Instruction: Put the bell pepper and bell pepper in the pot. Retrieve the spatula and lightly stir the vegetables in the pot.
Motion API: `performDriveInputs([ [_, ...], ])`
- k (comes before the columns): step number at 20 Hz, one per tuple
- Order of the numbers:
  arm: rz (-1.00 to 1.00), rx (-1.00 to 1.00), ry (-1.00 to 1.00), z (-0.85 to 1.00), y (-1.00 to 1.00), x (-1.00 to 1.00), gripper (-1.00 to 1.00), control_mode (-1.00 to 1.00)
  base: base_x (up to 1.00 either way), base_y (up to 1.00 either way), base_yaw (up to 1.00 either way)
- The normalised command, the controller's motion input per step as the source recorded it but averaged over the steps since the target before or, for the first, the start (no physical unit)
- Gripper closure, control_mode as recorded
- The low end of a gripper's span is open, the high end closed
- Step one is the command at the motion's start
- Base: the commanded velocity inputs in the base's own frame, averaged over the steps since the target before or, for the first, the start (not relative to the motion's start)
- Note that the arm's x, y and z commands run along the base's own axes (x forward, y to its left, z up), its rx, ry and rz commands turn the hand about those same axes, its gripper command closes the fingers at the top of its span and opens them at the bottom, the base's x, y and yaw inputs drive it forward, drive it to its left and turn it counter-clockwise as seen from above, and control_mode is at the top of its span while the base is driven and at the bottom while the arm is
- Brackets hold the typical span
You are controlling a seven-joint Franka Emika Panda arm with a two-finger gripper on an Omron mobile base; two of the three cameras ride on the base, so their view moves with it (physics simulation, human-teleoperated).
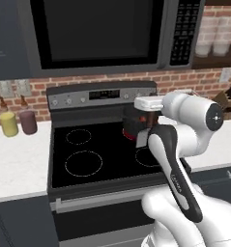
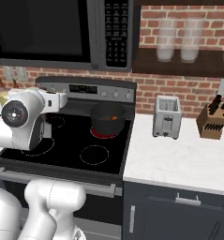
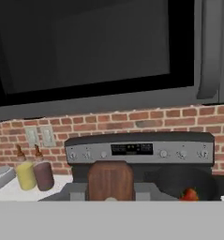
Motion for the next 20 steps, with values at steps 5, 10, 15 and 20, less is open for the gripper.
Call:
performDriveInputs([
  [5, 0.0, 0.0, 0.0, 0.0, 0.0, 0.0, 1.0, 1.0, 0.11, -0.75, 0.0],
  [10, 0.0, 0.0, 0.0, 0.0, 0.0, 0.0, 1.0, 1.0, 0.87, -0.09, 0.0],
  [15, 0.0, 0.0, 0.0, 0.0, 0.0, 0.0, 1.0, 1.0, 0.7, -0.03, 0.0],
  [20, 0.0, 0.0, -0.04, -0.01, -0.14, -0.04, 1.0, -1.0, 0.0, -0.04, 0.0],
])
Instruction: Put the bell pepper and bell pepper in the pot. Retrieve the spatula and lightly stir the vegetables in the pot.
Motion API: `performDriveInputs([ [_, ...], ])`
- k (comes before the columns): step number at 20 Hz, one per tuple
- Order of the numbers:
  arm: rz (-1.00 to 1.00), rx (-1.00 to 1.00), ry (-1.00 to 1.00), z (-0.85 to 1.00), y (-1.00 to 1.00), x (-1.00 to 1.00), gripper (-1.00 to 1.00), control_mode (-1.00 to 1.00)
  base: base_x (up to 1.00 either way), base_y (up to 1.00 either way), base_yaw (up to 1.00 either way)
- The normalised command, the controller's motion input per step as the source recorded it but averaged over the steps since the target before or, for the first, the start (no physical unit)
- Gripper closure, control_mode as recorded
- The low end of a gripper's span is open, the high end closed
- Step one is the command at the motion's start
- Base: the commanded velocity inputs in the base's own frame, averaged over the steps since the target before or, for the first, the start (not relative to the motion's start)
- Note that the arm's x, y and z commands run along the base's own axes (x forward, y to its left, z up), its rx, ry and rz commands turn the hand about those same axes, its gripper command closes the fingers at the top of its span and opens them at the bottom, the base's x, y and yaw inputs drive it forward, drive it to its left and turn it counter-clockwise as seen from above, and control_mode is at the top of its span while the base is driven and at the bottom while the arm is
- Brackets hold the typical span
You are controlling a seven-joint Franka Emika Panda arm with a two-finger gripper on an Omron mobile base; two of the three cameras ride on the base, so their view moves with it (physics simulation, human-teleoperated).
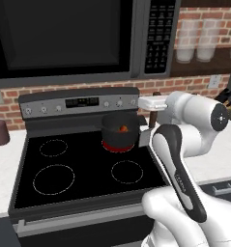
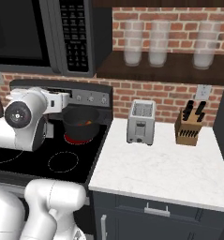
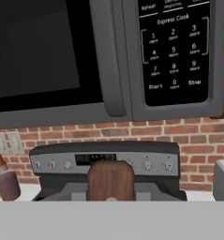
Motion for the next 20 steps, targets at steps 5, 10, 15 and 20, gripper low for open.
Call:
performDriveInputs([
  [5, 0.01, 0.0, -0.02, -0.24, -0.41, 0.17, 1.0, -1.0, 0.0, 0.0, 0.0],
  [10, 0.03, 0.08, 0.0, -0.24, -0.22, 0.26, 1.0, -1.0, 0.0, 0.0, 0.0],
  [15, 0.04, 0.39, 0.0, 0.0, -0.18, 0.13, 1.0, -1.0, 0.0, 0.0, 0.0],
  [20, 0.01, 0.4, 0.01, -0.07, -0.15, 0.25, 1.0, -1.0, 0.0, 0.0, 0.0],
])
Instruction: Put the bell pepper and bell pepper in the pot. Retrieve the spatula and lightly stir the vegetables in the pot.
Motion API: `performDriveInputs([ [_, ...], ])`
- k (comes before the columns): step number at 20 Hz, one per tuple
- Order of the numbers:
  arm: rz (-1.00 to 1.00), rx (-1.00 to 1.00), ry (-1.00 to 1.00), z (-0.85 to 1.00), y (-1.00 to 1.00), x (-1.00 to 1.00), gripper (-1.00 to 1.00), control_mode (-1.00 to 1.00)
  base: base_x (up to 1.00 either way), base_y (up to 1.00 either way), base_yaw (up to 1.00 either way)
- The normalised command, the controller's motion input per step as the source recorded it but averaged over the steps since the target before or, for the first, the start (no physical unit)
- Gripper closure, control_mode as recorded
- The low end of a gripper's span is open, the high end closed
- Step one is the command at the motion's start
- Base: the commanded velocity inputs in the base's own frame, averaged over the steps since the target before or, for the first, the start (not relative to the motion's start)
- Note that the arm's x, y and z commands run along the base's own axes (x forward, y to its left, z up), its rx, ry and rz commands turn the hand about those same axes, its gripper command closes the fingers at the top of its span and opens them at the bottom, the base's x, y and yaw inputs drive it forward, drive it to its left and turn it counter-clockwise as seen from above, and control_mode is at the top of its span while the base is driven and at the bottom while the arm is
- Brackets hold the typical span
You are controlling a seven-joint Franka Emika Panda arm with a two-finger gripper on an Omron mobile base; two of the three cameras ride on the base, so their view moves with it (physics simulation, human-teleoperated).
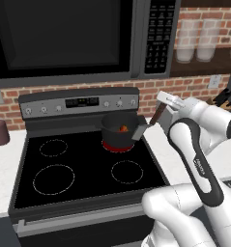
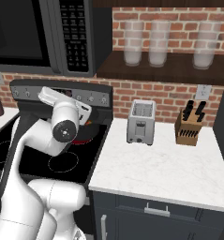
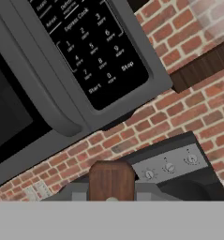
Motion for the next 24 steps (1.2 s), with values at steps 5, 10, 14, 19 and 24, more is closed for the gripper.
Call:
performDriveInputs([
  [5, 0.01, 0.24, 0.0, -0.15, 0.0, 0.47, 1.0, -1.0, 0.0, 0.0, 0.0],
  [10, 0.0, 0.15, -0.03, -0.17, -0.08, 0.49, 1.0, -1.0, 0.0, 0.0, 0.0],
  [14, 0.0, 0.03, -0.06, -0.27, -0.17, 0.46, 1.0, -1.0, 0.0, 0.0, 0.0],
  [19, 0.0, 0.0, -0.09, -0.4, -0.06, 0.31, 1.0, -1.0, 0.0, 0.0, 0.0],
  [24, 0.0, 0.0, -0.13, -0.29, 0.0, 0.19, 1.0, -1.0, 0.0, 0.0, 0.0],
])
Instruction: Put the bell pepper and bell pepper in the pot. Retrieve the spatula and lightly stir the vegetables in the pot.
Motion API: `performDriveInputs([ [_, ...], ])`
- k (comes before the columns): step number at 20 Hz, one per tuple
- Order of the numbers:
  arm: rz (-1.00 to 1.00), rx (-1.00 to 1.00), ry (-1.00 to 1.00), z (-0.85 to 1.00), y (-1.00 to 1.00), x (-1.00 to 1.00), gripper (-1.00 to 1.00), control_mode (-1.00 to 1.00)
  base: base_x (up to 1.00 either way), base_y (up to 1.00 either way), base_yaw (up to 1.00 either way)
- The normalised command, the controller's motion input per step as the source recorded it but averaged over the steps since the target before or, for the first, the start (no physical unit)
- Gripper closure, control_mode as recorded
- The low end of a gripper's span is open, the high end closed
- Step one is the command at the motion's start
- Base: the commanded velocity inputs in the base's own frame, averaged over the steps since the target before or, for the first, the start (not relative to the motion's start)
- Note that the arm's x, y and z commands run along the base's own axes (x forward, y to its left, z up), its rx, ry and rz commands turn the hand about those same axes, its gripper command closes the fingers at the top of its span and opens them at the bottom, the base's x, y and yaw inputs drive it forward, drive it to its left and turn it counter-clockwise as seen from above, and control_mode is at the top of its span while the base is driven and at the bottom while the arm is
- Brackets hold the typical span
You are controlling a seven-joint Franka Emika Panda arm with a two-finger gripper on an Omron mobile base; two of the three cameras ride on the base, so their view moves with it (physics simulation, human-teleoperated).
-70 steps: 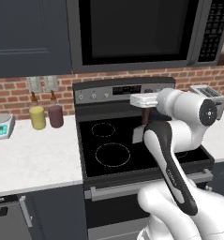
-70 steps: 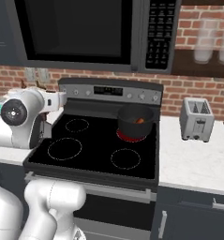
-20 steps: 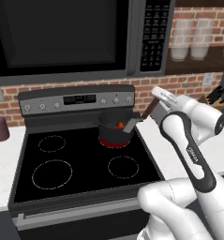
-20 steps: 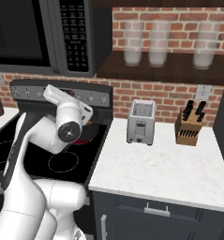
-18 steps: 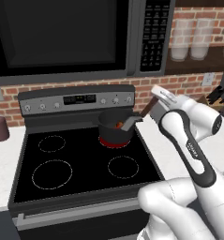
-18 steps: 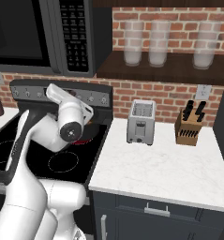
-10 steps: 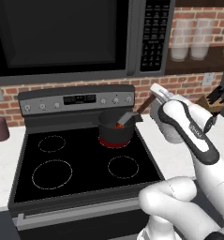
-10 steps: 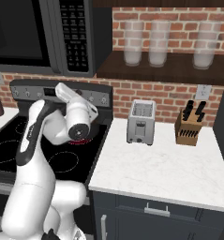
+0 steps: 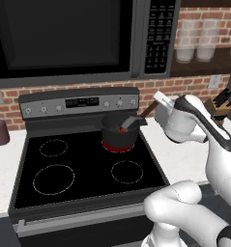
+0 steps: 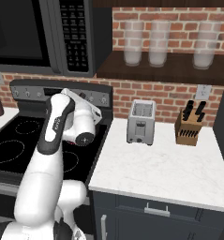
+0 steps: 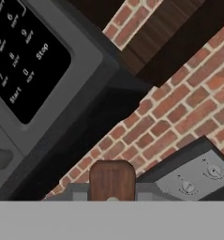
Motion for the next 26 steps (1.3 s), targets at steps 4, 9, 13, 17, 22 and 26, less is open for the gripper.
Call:
performDriveInputs([
  [4, 0.0, 0.0, -0.16, -0.1, 0.0, 0.16, 1.0, -1.0, 0.0, 0.0, 0.0],
  [9, 0.0, -0.05, -0.13, -0.08, 0.0, 0.08, 1.0, -1.0, 0.0, 0.0, 0.0],
  [13, -0.03, -0.15, -0.02, 0.0, 0.0, 0.02, 1.0, -1.0, 0.0, 0.0, 0.0],
  [17, -0.05, -0.15, 0.0, 0.05, 0.0, 0.16, 1.0, -1.0, 0.0, 0.0, 0.0],
  [22, -0.04, -0.13, 0.0, 0.14, 0.0, 0.26, 1.0, -1.0, 0.0, 0.0, 0.0],
  [26, -0.04, -0.15, 0.06, 0.0, 0.0, 0.28, 1.0, -1.0, 0.0, 0.0, 0.0],
])
